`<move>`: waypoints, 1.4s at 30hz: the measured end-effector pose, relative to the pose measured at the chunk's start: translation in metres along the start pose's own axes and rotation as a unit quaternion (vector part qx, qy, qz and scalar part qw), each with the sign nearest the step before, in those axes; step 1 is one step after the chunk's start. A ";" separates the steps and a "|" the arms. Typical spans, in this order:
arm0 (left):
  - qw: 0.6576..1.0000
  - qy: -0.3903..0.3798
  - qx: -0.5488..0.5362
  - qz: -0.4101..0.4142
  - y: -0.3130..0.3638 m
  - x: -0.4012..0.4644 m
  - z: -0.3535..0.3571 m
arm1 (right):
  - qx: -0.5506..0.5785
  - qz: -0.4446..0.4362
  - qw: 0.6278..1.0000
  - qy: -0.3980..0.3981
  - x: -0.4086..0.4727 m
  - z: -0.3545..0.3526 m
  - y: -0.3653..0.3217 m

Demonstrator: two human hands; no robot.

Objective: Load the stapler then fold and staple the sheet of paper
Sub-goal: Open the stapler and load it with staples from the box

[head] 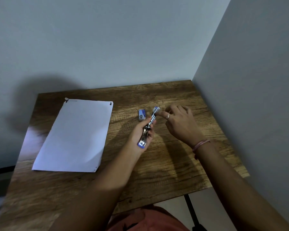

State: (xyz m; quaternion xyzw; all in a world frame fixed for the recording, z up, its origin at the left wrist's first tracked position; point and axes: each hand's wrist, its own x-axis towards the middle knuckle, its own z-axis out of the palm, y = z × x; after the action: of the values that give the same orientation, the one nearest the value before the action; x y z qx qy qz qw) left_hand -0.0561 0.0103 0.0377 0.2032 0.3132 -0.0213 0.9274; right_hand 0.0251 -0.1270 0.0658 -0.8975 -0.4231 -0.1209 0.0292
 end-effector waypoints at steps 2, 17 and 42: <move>1.000 0.003 0.004 0.002 0.000 0.001 -0.001 | 0.000 -0.010 1.000 0.007 -0.002 0.002 -0.003; 0.980 0.023 0.188 0.053 0.007 0.010 -0.028 | 0.518 0.275 0.809 0.047 -0.028 0.058 -0.002; 0.984 0.066 0.164 0.012 0.000 0.030 -0.033 | 0.129 0.079 0.988 -0.037 -0.014 0.056 -0.026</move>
State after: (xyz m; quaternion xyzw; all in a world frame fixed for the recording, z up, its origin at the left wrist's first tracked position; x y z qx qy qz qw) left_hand -0.0509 0.0259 -0.0034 0.3577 0.3631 -0.0479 0.8590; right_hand 0.0074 -0.1126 0.0067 -0.9209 -0.3632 -0.0292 0.1381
